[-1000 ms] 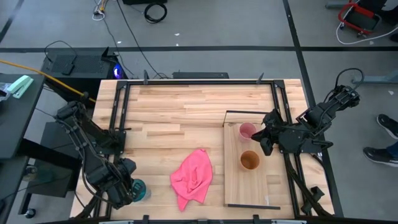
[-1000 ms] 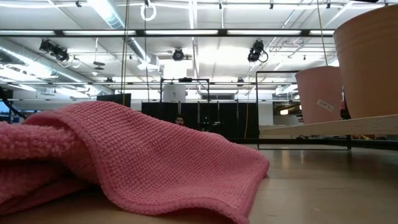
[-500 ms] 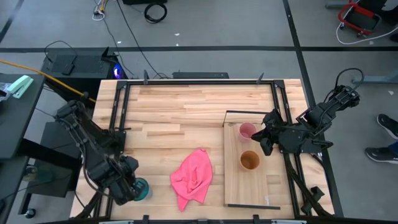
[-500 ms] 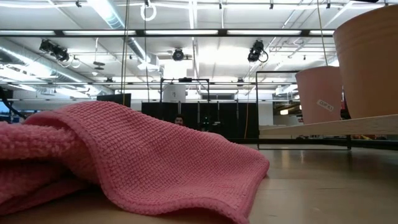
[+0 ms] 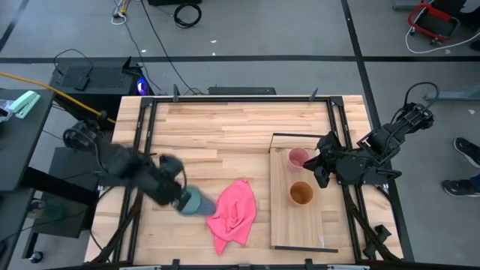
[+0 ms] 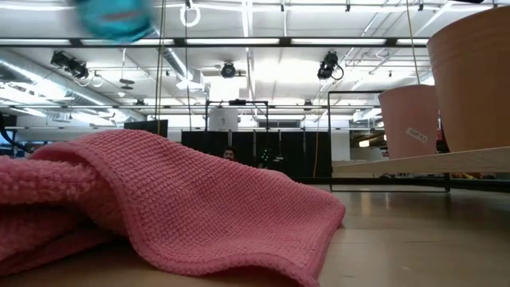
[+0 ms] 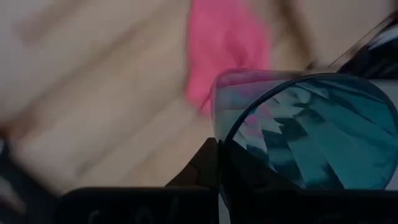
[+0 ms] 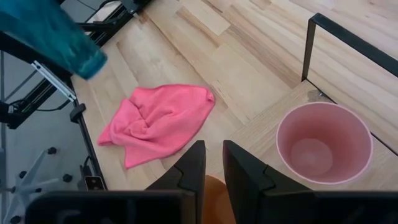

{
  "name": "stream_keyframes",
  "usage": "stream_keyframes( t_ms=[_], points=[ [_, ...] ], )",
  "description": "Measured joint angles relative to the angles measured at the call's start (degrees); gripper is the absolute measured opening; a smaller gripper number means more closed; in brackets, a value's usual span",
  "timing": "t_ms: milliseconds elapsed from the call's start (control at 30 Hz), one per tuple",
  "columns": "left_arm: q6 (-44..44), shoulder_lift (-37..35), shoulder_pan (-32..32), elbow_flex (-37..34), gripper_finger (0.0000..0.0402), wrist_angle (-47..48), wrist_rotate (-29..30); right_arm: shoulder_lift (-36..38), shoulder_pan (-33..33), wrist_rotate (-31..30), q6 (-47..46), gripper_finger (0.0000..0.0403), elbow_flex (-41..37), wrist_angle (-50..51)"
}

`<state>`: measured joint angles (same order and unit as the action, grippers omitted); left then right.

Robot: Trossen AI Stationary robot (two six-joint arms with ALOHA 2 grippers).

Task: Stack small to large cups/mugs on shelf
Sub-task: Put the blue cup on the shelf

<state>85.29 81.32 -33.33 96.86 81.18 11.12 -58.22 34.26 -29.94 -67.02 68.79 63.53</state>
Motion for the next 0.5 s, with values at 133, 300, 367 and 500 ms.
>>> stream_keyframes(
  t_ms=[133,300,367,500],
  points=[
    [-9.6,0.8,8.0,7.3,0.0012,0.4,2.5,0.0,0.0,0.0,0.2,0.0064,0.0,0.0],
    [-20.8,4.4,18.0,13.9,0.0012,0.6,2.3,0.0,0.0,0.0,1.6,0.0064,0.0,0.0],
    [-24.8,6.6,21.6,16.2,0.0012,0.6,1.1,0.0,0.0,0.0,2.5,0.0064,0.0,0.0],
    [-31.0,12.0,27.6,20.1,0.0012,0.6,-2.5,0.0,0.0,0.0,4.1,0.0064,0.0,0.0]
  ],
)
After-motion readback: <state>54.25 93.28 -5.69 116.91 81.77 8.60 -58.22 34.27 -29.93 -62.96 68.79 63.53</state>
